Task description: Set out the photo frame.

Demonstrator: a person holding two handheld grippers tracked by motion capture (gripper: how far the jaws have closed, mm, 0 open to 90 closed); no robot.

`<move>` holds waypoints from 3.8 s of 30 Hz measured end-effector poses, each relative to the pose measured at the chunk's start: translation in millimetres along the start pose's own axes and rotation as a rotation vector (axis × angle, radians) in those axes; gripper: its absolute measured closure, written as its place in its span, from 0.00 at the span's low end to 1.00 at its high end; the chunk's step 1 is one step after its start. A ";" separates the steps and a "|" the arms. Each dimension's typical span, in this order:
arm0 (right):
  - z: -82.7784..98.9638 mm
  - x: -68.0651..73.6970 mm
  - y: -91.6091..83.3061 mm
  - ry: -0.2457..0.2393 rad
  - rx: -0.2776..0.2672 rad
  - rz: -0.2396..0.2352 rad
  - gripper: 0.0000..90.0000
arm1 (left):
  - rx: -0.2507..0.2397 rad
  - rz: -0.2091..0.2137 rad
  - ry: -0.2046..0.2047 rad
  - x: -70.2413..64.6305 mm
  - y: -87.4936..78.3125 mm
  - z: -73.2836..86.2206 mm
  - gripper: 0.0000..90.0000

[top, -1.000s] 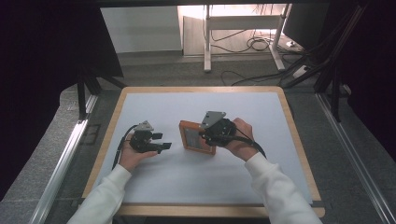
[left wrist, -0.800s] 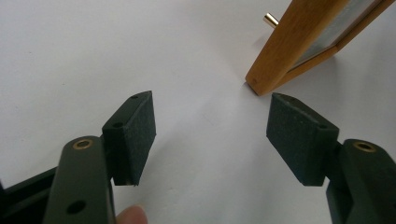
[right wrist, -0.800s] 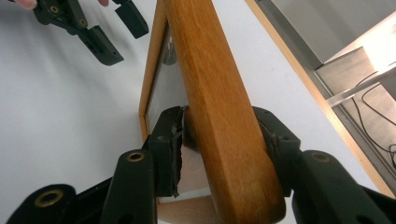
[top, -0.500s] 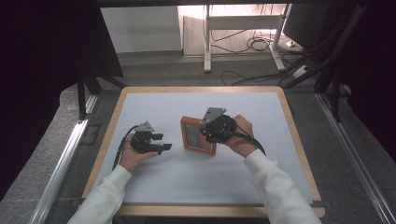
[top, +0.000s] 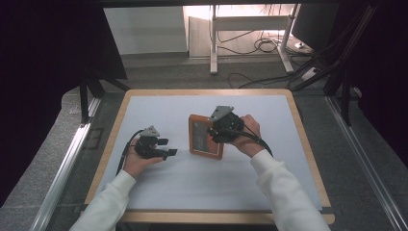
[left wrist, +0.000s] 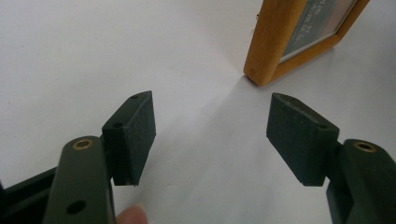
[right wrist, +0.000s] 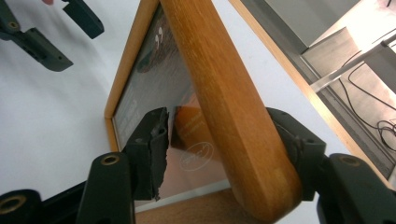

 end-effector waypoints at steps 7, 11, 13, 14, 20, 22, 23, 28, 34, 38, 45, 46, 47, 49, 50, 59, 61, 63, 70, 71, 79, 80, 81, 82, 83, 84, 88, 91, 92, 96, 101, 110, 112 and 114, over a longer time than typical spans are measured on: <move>1.7 -8.1 8.3 0.030 0.019 0.000 0.42 | 0.009 0.003 0.002 -1.2 0.8 1.2 0.36; 3.8 -13.1 12.3 0.044 0.032 -0.002 0.39 | 0.009 0.003 0.003 -1.0 0.5 1.3 0.36; 4.7 -14.9 13.9 0.043 0.034 0.003 0.38 | 0.009 0.003 0.004 -0.9 0.4 1.3 0.36; 5.4 -15.3 14.0 0.047 0.038 0.004 0.38 | 0.009 0.003 0.004 -0.9 0.4 1.4 0.36; 6.7 -19.8 15.4 0.054 0.035 0.017 0.36 | 0.013 0.002 0.005 -1.0 0.9 1.8 0.35; 7.4 -21.7 15.4 0.062 0.036 0.029 0.35 | 0.011 0.002 0.005 -1.3 1.0 1.6 0.35; 7.6 -23.2 15.3 0.065 0.035 0.035 0.34 | 0.010 0.003 0.006 -1.4 1.1 1.5 0.35; 9.5 -26.5 15.0 0.082 0.035 0.038 0.34 | 0.016 0.003 0.011 -1.7 2.1 2.2 0.35; 5.7 -27.7 9.8 0.084 0.011 0.058 0.30 | 0.014 0.003 0.010 -1.6 2.2 2.1 0.35; 4.8 -28.0 -2.0 0.097 -0.020 0.069 0.28 | 0.012 0.002 0.014 -1.2 2.1 2.0 0.35; 16.2 -27.3 -26.8 0.152 -0.073 0.056 0.28 | 0.014 -0.006 0.016 -3.6 3.0 2.2 0.35; 19.0 -26.8 -30.4 0.164 -0.081 0.056 0.28 | 0.014 -0.008 0.017 -4.0 3.1 2.2 0.35; 22.0 -26.1 -34.1 0.177 -0.091 0.054 0.28 | 0.015 -0.007 0.017 -4.6 3.4 2.2 0.35; 28.3 -23.7 -41.5 0.209 -0.116 0.046 0.28 | 0.018 -0.009 0.026 -5.1 4.1 2.4 0.34; 32.0 -22.3 -44.8 0.227 -0.127 0.042 0.28 | 0.019 -0.008 0.022 -6.1 4.5 2.5 0.34; 74.4 0.3 -56.6 0.300 -0.162 -0.004 0.28 | 0.014 -0.012 0.024 -7.5 5.0 1.8 0.33; 83.6 5.5 -58.0 0.312 -0.155 -0.009 0.28 | 0.008 -0.010 0.028 -7.9 4.8 0.7 0.34; 92.0 10.3 -59.5 0.320 -0.148 -0.015 0.28 | 0.002 -0.011 0.027 -8.7 4.4 -0.5 0.35; 122.1 21.4 -65.1 0.352 -0.122 -0.022 0.28 | -0.007 -0.005 0.023 -12.4 4.1 -3.1 0.45; 126.7 22.9 -65.5 0.362 -0.118 -0.022 0.28 | -0.007 -0.005 0.024 -12.7 4.4 -3.4 0.47; 154.3 26.6 -65.9 0.386 -0.080 -0.011 0.28 | 0.012 -0.016 0.032 -15.4 7.3 -3.1 0.62; 156.1 26.7 -65.4 0.380 -0.073 -0.010 0.28 | 0.015 -0.020 0.032 -15.5 7.3 -3.2 0.65; 156.8 26.7 -64.6 0.381 -0.073 -0.006 0.28 | 0.017 -0.020 0.038 -15.7 7.4 -3.5 0.70; 157.3 27.0 -64.2 0.382 -0.072 -0.006 0.28 | 0.019 -0.024 0.037 -16.0 7.2 -3.8 0.75; 157.5 27.1 -64.1 0.381 -0.071 -0.006 0.28 | 0.020 -0.029 0.038 -15.9 7.0 -4.6 0.80; 157.6 27.0 -63.9 0.380 -0.071 -0.004 0.28 | 0.020 -0.029 0.041 -15.7 6.9 -5.6 0.84; 158.5 25.3 -65.3 0.387 -0.072 0.002 0.28 | 0.022 -0.026 0.031 -16.6 12.7 -10.4 0.98; 160.4 23.0 -67.8 0.396 -0.074 0.012 0.28 | 0.036 -0.025 0.032 -17.5 21.7 -13.6 0.99; 161.1 23.0 -68.6 0.398 -0.073 0.013 0.28 | 0.037 -0.027 0.033 -18.0 24.7 -15.2 1.00; 163.5 24.3 -69.3 0.405 -0.070 0.014 0.28 | 0.048 -0.037 0.036 -19.6 36.7 -20.3 1.00; 164.4 23.6 -68.9 0.408 -0.070 0.016 0.28 | 0.065 -0.030 0.031 -20.2 49.8 -20.9 1.00; 165.9 19.0 -70.6 0.422 -0.080 0.021 0.28 | 0.071 -0.027 0.047 -25.1 52.8 -20.4 1.00; 166.0 18.5 -71.0 0.425 -0.079 0.022 0.28 | 0.079 -0.020 0.055 -27.0 52.1 -19.6 1.00; 166.1 18.3 -71.2 0.420 -0.079 0.023 0.28 | 0.079 -0.014 0.063 -30.3 51.9 -19.2 1.00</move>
Point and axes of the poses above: each handheld gripper's, and its own axes: y roughly forward along the jaws, z roughly out of its underside, x roughly to its left, the point moved 10 cm from there along y, roughly forward along the jaws, and after that the axes turned 5 degrees about -x, right-handed, at the moved point
